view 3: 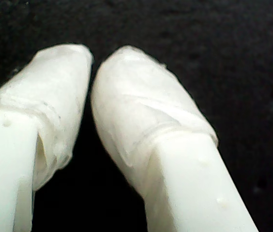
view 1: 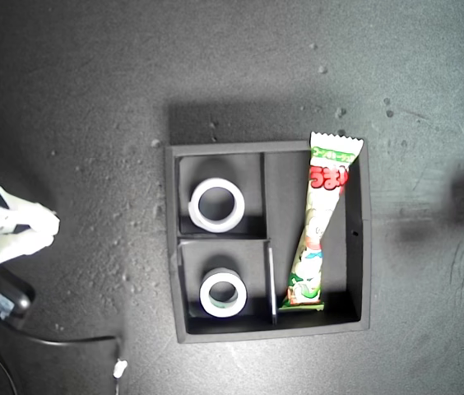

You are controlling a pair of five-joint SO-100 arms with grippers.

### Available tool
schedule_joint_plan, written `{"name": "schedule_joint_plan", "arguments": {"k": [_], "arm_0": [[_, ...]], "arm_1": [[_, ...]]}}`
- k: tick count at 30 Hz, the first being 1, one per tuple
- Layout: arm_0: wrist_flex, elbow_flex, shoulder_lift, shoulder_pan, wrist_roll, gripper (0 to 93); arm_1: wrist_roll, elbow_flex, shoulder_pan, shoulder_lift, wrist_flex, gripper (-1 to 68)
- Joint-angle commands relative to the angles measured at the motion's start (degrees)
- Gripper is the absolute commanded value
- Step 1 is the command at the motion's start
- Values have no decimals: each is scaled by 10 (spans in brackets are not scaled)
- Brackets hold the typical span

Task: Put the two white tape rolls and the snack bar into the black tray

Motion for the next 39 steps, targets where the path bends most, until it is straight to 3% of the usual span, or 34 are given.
{"name": "schedule_joint_plan", "arguments": {"k": [1, 4, 8, 11, 13, 18, 23, 39], "arm_0": [[-9, 40, 27, 6, -5, 0], [-32, 75, 27, 5, -5, 0], [-26, 75, 27, 9, -24, 15], [-16, 75, 27, 1, 6, 13], [-15, 75, 27, -3, 62, 3], [30, 75, 27, -4, 117, 3], [77, 75, 27, -2, 68, 2], [77, 75, 27, 0, 65, 2]], "arm_1": [[-33, 27, -9, 3, -18, -7], [-29, 27, -11, 3, -1, -7], [0, 27, -7, -4, 91, -4], [7, 28, -13, -4, 103, -1], [0, 28, -18, 3, 121, -1], [-153, 28, 6, 3, 138, -1], [-163, 28, 0, 3, 138, -1], [-163, 28, 0, 3, 138, -1]]}}
